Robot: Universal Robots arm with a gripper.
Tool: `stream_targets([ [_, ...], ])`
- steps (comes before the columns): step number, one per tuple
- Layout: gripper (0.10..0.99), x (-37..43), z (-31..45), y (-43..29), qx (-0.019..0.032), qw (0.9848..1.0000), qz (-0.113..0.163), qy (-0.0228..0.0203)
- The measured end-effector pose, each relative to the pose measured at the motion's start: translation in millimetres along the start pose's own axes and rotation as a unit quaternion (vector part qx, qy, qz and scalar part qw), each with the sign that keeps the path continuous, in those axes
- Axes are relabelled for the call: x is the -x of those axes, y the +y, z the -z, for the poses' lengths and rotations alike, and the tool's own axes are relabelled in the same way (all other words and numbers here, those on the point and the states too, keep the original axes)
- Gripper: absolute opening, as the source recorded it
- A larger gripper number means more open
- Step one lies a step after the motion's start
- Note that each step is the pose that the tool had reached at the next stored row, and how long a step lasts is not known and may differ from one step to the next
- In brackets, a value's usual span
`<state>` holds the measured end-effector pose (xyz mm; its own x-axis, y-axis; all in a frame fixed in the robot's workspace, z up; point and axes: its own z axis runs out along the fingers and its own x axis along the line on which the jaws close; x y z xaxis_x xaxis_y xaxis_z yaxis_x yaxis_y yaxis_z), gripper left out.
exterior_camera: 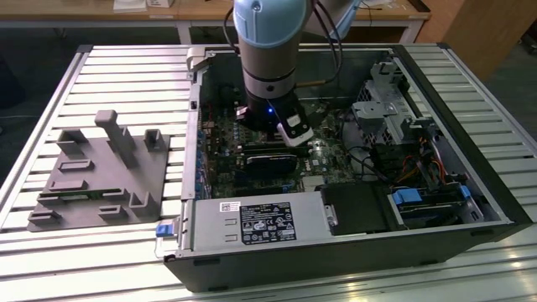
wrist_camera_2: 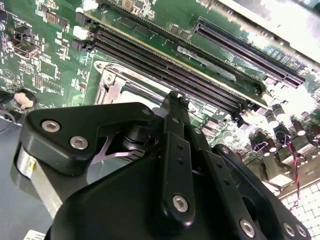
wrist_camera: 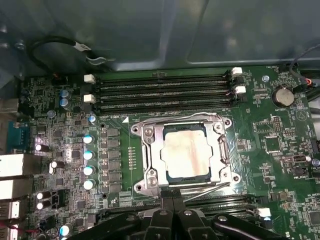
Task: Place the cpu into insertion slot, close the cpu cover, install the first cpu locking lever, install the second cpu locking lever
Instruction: 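Install the second cpu locking lever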
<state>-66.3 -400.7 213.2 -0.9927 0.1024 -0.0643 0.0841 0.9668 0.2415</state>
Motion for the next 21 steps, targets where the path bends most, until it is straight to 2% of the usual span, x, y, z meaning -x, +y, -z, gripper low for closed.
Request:
stream_targets([
  [6,0.106,0.3,0.7,-11.2,0.017,0.9999,-0.002,0.0014],
  [9,0.106,-1.7,-0.5,-12.9,0.0243,0.9997,-0.002,0.0021],
  [21,0.106,-13.1,-10.0,-16.6,0.0387,0.9992,-0.003,0.0036],
])
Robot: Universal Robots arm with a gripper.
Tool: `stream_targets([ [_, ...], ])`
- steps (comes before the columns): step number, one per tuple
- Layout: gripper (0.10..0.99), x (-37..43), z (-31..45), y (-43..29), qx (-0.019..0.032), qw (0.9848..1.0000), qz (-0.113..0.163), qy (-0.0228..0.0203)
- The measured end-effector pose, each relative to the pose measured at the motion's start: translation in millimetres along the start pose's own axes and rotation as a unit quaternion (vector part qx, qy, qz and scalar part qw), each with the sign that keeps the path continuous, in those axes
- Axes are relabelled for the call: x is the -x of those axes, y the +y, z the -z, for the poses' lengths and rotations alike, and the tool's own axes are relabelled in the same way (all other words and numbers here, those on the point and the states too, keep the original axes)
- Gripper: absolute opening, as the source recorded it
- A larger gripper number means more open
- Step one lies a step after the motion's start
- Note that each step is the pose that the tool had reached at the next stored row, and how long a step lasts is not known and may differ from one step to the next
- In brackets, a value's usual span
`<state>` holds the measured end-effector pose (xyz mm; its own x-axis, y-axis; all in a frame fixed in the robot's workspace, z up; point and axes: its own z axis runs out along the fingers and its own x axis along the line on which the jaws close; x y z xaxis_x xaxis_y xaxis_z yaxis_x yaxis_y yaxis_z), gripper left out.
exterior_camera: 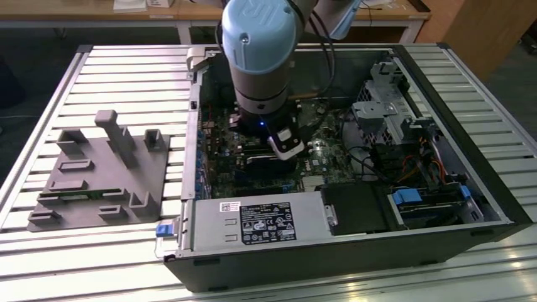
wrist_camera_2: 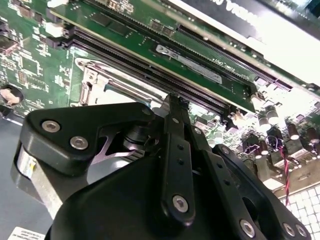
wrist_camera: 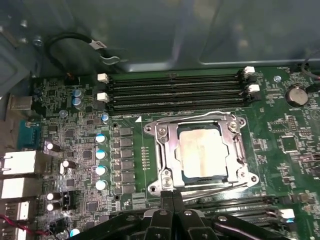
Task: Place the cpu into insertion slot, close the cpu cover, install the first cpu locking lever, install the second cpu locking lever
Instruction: 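Install the second cpu locking lever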
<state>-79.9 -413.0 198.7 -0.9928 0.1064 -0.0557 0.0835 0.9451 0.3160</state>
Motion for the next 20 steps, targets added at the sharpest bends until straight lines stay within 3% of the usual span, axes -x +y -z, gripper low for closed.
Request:
stream_targets([
  [13,0.106,-5.4,-7.2,-2.9,0.0197,0.9998,-0.001,0.0018],
  [20,0.106,-7.5,-9.8,-4.0,0.0237,0.9997,-0.001,0.0023],
])
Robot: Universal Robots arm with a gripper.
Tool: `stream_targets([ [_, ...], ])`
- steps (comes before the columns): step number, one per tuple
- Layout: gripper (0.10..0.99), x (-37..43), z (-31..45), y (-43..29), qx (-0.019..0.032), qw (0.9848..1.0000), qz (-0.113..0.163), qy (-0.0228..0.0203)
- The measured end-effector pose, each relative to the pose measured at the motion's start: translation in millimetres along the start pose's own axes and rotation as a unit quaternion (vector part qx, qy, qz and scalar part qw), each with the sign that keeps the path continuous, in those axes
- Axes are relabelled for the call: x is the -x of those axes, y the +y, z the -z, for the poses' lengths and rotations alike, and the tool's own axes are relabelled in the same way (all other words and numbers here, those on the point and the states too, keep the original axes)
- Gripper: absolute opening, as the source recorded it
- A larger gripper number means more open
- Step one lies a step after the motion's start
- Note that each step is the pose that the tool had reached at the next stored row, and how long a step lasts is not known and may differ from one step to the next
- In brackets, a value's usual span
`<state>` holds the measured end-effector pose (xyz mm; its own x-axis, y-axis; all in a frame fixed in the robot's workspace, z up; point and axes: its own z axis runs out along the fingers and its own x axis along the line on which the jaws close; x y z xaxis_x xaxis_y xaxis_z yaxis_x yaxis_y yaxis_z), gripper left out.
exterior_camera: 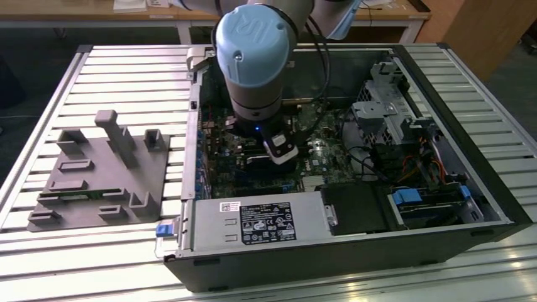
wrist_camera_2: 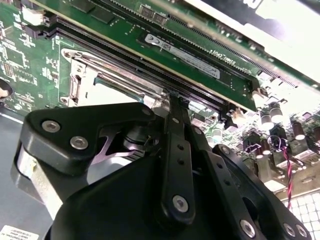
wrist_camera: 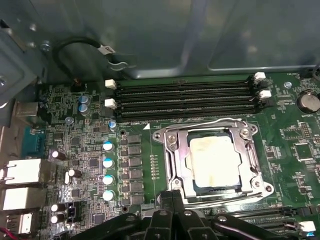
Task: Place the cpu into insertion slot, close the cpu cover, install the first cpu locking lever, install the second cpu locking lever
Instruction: 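Install the second cpu locking lever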
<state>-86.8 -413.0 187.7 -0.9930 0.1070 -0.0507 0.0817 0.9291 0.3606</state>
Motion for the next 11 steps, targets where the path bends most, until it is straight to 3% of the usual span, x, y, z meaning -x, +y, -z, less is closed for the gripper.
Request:
stream_targets([
  [11,0.106,-4.8,-2.7,-1.2,-0.0002,1.0,0.0,0.0],
])
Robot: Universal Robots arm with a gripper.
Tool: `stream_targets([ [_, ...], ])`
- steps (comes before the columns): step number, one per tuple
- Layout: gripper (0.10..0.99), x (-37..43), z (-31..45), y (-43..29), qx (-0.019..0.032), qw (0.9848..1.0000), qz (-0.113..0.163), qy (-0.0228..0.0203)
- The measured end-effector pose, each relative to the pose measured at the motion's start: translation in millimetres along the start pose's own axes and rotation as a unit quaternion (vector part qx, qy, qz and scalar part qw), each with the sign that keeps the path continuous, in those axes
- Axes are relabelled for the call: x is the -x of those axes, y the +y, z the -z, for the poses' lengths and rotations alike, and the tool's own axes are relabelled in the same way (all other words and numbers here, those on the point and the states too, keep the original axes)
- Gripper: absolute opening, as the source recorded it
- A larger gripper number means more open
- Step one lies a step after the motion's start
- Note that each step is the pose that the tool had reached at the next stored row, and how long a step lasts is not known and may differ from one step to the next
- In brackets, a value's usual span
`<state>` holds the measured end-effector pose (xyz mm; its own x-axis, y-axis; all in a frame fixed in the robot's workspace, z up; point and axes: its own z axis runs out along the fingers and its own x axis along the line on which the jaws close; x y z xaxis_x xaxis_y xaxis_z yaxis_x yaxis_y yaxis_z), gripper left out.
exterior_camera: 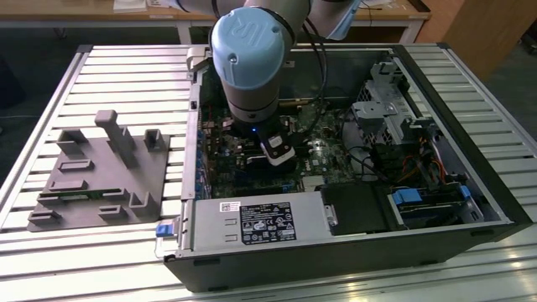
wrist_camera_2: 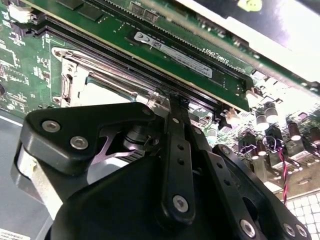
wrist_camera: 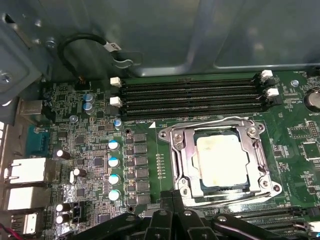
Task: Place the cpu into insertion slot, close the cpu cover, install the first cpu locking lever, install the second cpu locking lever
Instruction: 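Install the second cpu locking lever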
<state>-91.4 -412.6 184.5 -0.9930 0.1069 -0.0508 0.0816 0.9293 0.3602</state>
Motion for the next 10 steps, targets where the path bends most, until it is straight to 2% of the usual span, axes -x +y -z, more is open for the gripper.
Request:
stream_targets([
  [4,0.106,0.3,3.9,1.7,0.0,1.0,0.0,-0.0002],
  [10,0.106,1.4,15.8,6.2,-0.0018,1.0,0.0,-0.0002],
])
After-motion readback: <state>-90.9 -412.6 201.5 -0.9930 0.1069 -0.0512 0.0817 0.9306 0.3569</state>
